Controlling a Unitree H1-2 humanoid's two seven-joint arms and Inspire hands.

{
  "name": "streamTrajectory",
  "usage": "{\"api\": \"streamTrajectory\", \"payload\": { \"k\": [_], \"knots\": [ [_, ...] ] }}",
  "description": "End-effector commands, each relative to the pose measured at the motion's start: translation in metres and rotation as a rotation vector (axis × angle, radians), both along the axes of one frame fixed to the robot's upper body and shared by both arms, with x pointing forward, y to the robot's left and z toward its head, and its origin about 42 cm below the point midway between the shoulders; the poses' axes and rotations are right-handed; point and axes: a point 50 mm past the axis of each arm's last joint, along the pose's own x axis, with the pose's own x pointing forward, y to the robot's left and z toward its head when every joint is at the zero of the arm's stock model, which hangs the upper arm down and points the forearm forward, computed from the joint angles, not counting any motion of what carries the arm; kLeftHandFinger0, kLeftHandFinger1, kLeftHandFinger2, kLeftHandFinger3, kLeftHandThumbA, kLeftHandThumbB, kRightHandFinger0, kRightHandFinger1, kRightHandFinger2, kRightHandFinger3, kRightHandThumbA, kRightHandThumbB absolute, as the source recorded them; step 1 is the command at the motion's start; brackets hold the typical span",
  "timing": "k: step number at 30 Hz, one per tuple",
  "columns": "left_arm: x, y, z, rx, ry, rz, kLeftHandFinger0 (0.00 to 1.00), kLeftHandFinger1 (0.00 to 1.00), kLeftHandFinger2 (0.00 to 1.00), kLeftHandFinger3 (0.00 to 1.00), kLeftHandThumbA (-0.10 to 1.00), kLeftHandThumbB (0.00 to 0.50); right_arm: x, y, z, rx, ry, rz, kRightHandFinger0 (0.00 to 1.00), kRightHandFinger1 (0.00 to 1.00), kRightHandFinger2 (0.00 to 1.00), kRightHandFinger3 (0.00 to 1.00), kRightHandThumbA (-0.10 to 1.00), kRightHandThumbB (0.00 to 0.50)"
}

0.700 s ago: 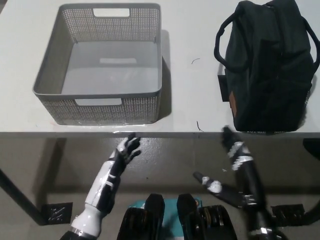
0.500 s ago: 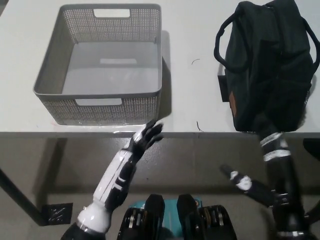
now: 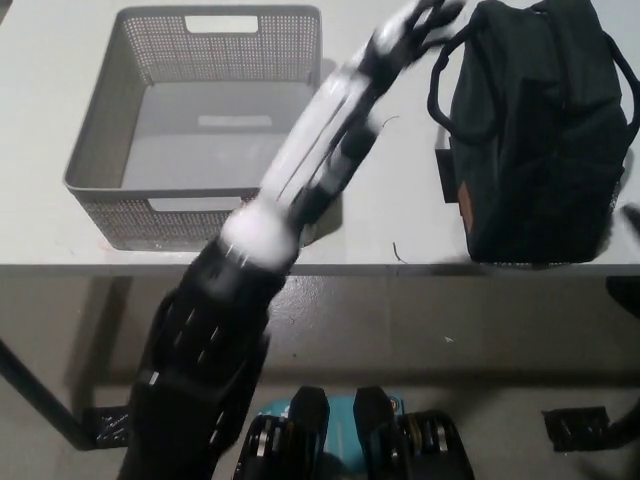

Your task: Use both hands to pick up a lunch bag on the right hand side and place it into a container on the left hand side

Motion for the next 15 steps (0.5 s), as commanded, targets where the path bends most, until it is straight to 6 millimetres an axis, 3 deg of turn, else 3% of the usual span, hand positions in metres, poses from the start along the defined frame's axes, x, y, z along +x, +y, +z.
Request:
{"api": "streamTrajectory", "payload": {
  "k": [1,4,9,11,12,13,15],
  "knots": [
    [0.043,-0.033,0.054,0.007,0.004,0.078,1.00,1.00,1.00,1.00,1.00,0.289,0.034,-0.050,0.038,0.106,-0.016,-0.119,1.00,1.00,1.00,1.00,1.00,0.174],
    [0.062,-0.045,0.067,0.026,0.029,0.107,1.00,1.00,1.00,1.00,1.00,0.298,0.058,-0.070,0.049,0.144,-0.008,-0.117,1.00,1.00,1.00,1.00,1.00,0.169],
    [0.098,-0.071,0.089,0.068,0.094,0.147,1.00,1.00,1.00,1.00,1.00,0.316,0.113,-0.111,0.070,0.239,0.093,-0.117,1.00,1.00,1.00,1.00,1.00,0.098],
    [0.111,-0.080,0.098,0.077,0.114,0.166,1.00,1.00,1.00,1.00,1.00,0.300,0.132,-0.122,0.081,0.261,0.122,-0.116,1.00,1.00,1.00,1.00,1.00,0.076],
    [0.114,-0.082,0.100,0.075,0.116,0.166,1.00,1.00,1.00,1.00,1.00,0.285,0.137,-0.125,0.084,0.268,0.131,-0.120,1.00,1.00,1.00,1.00,1.00,0.082],
    [0.121,-0.085,0.104,0.073,0.128,0.169,1.00,1.00,1.00,1.00,1.00,0.270,0.146,-0.128,0.091,0.257,0.156,-0.130,1.00,1.00,1.00,1.00,1.00,0.122],
    [0.129,-0.090,0.109,0.067,0.157,0.172,1.00,1.00,1.00,1.00,1.00,0.277,0.156,-0.131,0.098,0.259,0.173,-0.132,1.00,1.00,1.00,1.00,1.00,0.131]
  ]
}}
